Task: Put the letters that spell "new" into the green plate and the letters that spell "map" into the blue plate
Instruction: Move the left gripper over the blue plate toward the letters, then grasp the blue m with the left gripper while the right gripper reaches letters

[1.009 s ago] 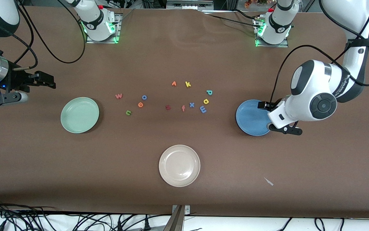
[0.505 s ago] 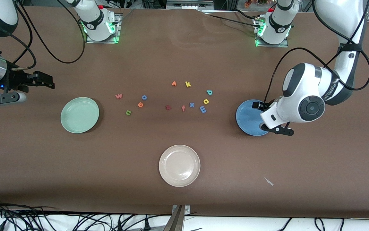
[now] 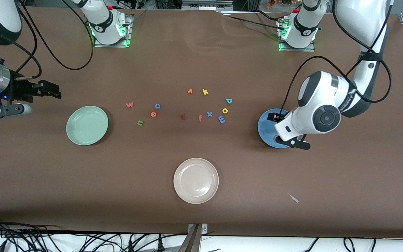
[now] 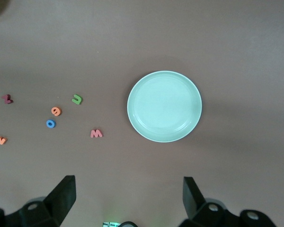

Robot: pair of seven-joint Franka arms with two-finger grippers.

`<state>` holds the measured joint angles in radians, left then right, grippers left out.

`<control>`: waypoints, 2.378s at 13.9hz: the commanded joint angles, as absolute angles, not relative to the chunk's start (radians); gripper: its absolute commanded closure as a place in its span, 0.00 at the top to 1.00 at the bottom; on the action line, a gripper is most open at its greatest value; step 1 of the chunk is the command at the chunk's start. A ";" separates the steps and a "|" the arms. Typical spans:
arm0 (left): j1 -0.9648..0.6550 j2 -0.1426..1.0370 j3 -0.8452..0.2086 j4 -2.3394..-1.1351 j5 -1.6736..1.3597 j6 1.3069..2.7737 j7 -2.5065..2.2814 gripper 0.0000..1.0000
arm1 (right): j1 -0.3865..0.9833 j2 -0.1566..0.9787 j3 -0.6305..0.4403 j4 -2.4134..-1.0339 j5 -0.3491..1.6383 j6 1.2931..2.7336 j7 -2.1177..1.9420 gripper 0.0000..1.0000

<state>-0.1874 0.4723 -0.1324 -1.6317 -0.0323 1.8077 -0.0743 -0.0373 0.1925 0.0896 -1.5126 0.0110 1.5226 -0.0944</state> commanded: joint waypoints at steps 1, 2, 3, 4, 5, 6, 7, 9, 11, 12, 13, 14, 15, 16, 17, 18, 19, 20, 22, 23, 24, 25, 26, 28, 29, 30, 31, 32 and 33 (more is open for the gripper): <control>-0.227 0.497 -0.123 -1.615 -0.032 1.864 -0.071 1.00 | -0.046 0.215 0.091 -1.489 0.017 1.511 -0.106 1.00; -0.229 0.511 -0.123 -1.618 -0.032 1.896 -0.072 1.00 | -0.037 0.210 0.094 -1.489 0.014 1.512 -0.101 1.00; -0.245 0.517 -0.123 -1.621 -0.034 1.923 -0.072 1.00 | -0.035 0.209 0.097 -1.489 0.015 1.511 -0.103 1.00; -0.271 0.522 -0.124 -1.623 -0.034 1.945 -0.072 1.00 | -0.035 0.206 0.098 -1.489 0.014 1.505 -0.104 1.00; -0.309 0.528 -0.124 -1.618 -0.035 1.962 -0.074 1.00 | -0.034 0.204 0.100 -1.489 0.009 1.500 -0.106 1.00; -0.349 0.534 -0.123 -1.615 -0.037 1.986 -0.077 1.00 | -0.034 0.201 0.100 -1.489 0.008 1.488 -0.103 1.00; -0.360 0.544 -0.124 -1.609 -0.046 2.018 -0.078 1.00 | -0.032 0.199 0.101 -1.489 0.008 1.480 -0.100 1.00; -0.395 0.581 -0.124 -1.608 -0.043 2.037 -0.068 1.00 | -0.017 0.202 0.103 -1.496 0.009 1.489 -0.089 1.00; -0.458 0.592 -0.123 -1.609 -0.035 2.039 -0.078 1.00 | 0.017 0.204 0.101 -1.547 0.014 1.544 -0.089 1.00; -0.469 0.607 -0.123 -1.608 -0.031 2.045 -0.078 1.00 | 0.031 0.198 0.101 -1.601 0.009 1.599 -0.086 1.00; -0.483 0.610 -0.123 -1.612 -0.032 2.081 -0.078 1.00 | 0.034 0.168 0.103 -1.685 0.018 1.677 -0.075 1.00; -0.485 0.617 -0.123 -1.615 -0.034 2.104 -0.078 1.00 | 0.047 0.126 0.115 -1.792 0.020 1.784 -0.058 1.00; -0.486 0.623 -0.123 -1.615 -0.044 2.106 -0.089 1.00 | 0.052 0.086 0.145 -1.904 0.020 1.895 -0.020 1.00; -0.488 0.621 -0.123 -1.617 -0.046 2.105 -0.145 1.00 | 0.052 0.072 0.181 -1.969 0.020 1.966 0.024 1.00; -0.503 0.621 -0.123 -1.612 -0.038 2.099 -0.232 1.00 | 0.052 0.069 0.210 -2.003 0.020 2.009 0.059 1.00; -0.505 0.621 -0.123 -1.611 -0.038 2.098 -0.311 1.00 | 0.052 0.069 0.231 -2.034 0.020 2.044 0.087 1.00; -0.506 0.623 -0.123 -1.609 -0.038 2.102 -0.374 1.00 | 0.052 0.066 0.236 -2.075 0.020 2.086 0.098 1.00; -0.503 0.627 -0.123 -1.609 -0.041 2.103 -0.426 1.00 | 0.052 0.063 0.236 -2.118 0.020 2.133 0.100 1.00; -0.482 0.635 -0.117 -1.612 -0.048 2.095 -0.488 1.00 | 0.052 0.061 0.251 -2.192 0.020 2.216 0.101 1.00; -0.453 0.635 -0.117 -1.611 -0.048 2.094 -0.482 1.00 | 0.052 0.060 0.262 -2.227 0.018 2.259 0.101 1.00; -0.443 0.632 -0.118 -1.611 -0.045 2.086 -0.476 1.00 | 0.052 0.060 0.264 -2.268 0.018 2.313 0.100 1.00; -0.445 0.634 -0.120 -1.612 -0.049 2.077 -0.483 1.00 | 0.052 0.060 0.264 -2.307 0.017 2.363 0.098 1.00; -0.455 0.637 -0.121 -1.614 -0.049 2.077 -0.498 1.00 | 0.052 0.061 0.265 -2.342 0.015 2.409 0.098 1.00; -0.479 0.643 -0.121 -1.612 -0.049 2.080 -0.616 1.00 | 0.052 0.064 0.270 -2.411 0.015 2.495 0.092 1.00; -0.480 0.647 -0.123 -1.611 -0.049 2.083 -0.696 1.00 | 0.052 0.069 0.271 -2.448 0.012 2.547 0.091 1.00; -0.480 0.649 -0.124 -1.609 -0.051 2.088 -0.759 1.00 | 0.052 0.072 0.272 -2.491 0.014 2.610 0.091 1.00; -0.492 0.652 -0.124 -1.611 -0.051 2.100 -0.834 0.99 | 0.052 0.086 0.272 -2.526 0.012 2.670 0.091 1.00; -0.512 0.667 -0.124 -1.614 -0.051 2.127 -0.903 0.98 | 0.051 0.103 0.272 -2.546 0.014 2.712 0.089 1.00; -0.535 0.687 -0.124 -1.617 -0.051 2.169 -0.973 0.96 | 0.052 0.119 0.272 -2.551 0.014 2.736 0.089 1.00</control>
<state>-0.4928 0.6477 -0.1326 -1.6303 -0.0327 2.1168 -0.8484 0.0619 0.1131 0.2599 -2.5063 0.0111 2.6636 0.0944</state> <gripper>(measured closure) 0.018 0.000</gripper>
